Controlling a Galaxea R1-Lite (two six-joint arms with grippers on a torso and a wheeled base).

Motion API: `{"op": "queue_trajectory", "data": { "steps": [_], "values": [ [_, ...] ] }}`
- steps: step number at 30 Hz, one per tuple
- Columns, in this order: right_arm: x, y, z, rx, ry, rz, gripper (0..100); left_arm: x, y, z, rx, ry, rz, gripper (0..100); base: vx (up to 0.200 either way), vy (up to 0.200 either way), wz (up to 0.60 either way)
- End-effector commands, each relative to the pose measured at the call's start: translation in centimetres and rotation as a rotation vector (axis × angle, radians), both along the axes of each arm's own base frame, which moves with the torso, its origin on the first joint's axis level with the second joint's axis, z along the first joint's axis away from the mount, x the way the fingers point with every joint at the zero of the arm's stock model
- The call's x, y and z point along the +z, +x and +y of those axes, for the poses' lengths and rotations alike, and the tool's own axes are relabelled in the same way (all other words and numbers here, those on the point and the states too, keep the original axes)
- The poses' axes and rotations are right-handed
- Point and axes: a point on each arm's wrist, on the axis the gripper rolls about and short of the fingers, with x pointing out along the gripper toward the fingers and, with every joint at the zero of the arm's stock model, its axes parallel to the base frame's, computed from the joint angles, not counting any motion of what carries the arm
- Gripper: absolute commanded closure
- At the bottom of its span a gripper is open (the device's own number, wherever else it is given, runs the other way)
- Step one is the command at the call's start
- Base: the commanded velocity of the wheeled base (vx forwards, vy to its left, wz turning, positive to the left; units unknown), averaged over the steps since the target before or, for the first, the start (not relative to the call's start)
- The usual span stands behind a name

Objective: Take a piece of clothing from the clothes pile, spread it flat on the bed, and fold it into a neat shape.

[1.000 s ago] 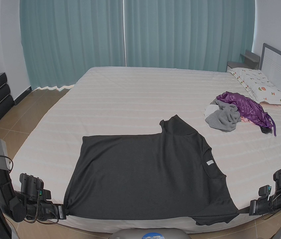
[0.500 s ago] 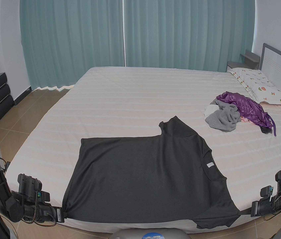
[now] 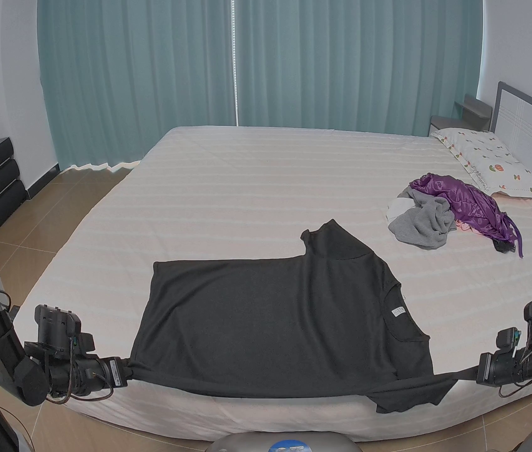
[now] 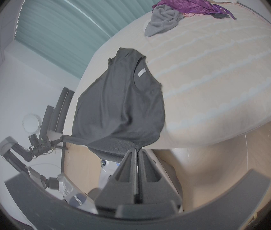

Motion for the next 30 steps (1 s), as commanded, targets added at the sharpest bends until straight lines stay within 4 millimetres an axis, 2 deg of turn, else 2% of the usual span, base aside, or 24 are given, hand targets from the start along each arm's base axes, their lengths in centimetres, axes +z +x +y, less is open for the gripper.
{"op": "queue_trajectory", "data": {
  "steps": [1, 7, 11, 17, 22, 26, 30],
  "values": [
    [0.7, 2.1, 0.2, -0.011, 0.012, -0.039, 100, 0.6, 2.0, -0.3, 0.023, -0.026, -0.061, 100, 0.0, 0.0, 0.0],
    [0.8, 3.8, 0.2, -0.018, 0.021, -0.052, 100, 1.3, 3.5, -0.4, 0.032, -0.035, -0.113, 100, 0.0, 0.0, 0.0],
    [1.1, 4.1, 0.4, -0.019, 0.003, -0.068, 100, 1.5, 3.4, -0.4, 0.043, -0.022, -0.121, 100, 0.0, 0.0, 0.0],
    [1.3, 2.7, 0.6, -0.018, 0.001, -0.061, 100, 2.5, 2.2, -0.2, 0.068, 0.003, -0.143, 100, 0.0, 0.0, 0.0],
    [1.8, 1.6, 0.7, -0.019, -0.002, -0.076, 100, 2.3, 1.1, -0.1, 0.061, 0.011, -0.125, 100, 0.0, 0.0, 0.0],
    [1.7, 1.6, 0.7, -0.02, -0.002, -0.074, 100, 2.2, 1.3, -0.3, 0.057, 0.009, -0.12, 100, 0.0, 0.0, 0.0],
    [1.5, 2.7, 0.6, -0.021, 0.001, -0.073, 100, 1.7, 2.4, -0.4, 0.063, 0.004, -0.115, 100, 0.0, 0.0, 0.0]
  ]
}}
